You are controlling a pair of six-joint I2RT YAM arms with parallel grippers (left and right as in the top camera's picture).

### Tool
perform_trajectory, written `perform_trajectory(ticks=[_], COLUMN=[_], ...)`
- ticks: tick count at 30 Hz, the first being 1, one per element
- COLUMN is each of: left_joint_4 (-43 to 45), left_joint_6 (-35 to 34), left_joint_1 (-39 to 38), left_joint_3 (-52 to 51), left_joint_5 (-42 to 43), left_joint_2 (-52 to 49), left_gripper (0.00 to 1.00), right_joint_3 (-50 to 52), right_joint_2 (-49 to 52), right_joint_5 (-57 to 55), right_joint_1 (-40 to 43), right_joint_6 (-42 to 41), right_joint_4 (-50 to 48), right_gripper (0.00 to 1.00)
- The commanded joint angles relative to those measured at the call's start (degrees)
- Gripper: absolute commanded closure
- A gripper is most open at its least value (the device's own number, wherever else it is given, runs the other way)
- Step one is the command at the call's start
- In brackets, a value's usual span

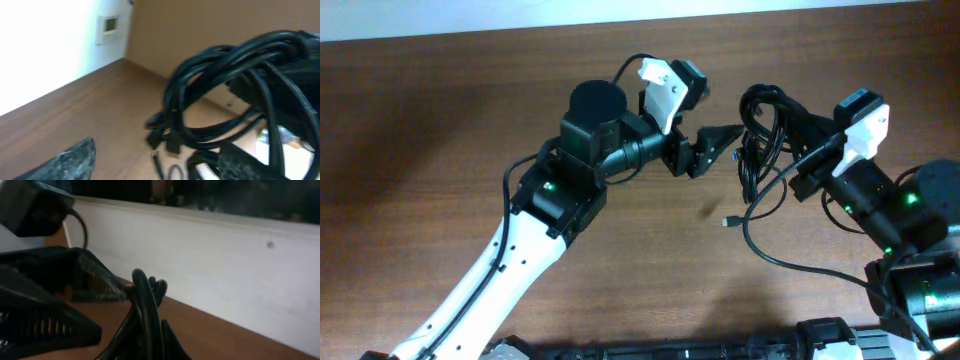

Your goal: Untangle cables

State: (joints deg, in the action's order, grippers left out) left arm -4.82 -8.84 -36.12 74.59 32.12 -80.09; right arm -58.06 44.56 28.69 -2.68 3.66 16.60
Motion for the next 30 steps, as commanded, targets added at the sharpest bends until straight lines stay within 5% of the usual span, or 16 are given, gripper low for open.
perform_trajectory(ticks=[1, 7, 8, 10, 11, 18, 21, 30], left_joint_4=[0.96, 2.05, 2.29, 2.89, 3.02, 3.26, 1.95, -2.75], left_joint_6=[-0.52, -0.57, -0.55, -0.55, -0.55, -0.52, 0.79, 24.26], left_joint_1=[0.35, 0.28, 0.28, 0.28, 0.28, 0.31, 0.31, -3.67], left_joint_3=[0.90, 0.90, 0.90, 0.90, 0.90, 0.90, 0.90, 0.90], left_joint_5=[9.77, 13.14, 13.11, 13.11, 13.07, 8.15, 3.56, 4.52], left_joint_2=[1.36, 1.36, 1.36, 1.36, 1.36, 1.36, 1.36, 1.36], left_gripper=[0.35, 0.51, 0.60, 0.95, 1.00, 1.00, 1.00, 1.00], right_joint_3=[-0.35, -0.35, -0.35, -0.35, -0.35, -0.35, -0.35, -0.35], right_joint_2=[-0.66, -0.66, -0.66, -0.66, -0.66, -0.66, -0.66, -0.63], right_joint_5=[5.31, 11.08, 12.37, 13.33, 13.33, 13.33, 13.29, 12.87], right_joint_1=[0.07, 0.07, 0.07, 0.07, 0.07, 0.07, 0.07, 0.07], right_joint_6=[0.63, 0.63, 0.63, 0.63, 0.63, 0.63, 0.63, 0.63], right_joint_4=[-2.69, -4.94, -5.14, -5.33, -5.33, -4.68, -4.46, -5.03], right_gripper=[0.96, 0.96, 0.96, 0.96, 0.96, 0.96, 0.88, 0.72])
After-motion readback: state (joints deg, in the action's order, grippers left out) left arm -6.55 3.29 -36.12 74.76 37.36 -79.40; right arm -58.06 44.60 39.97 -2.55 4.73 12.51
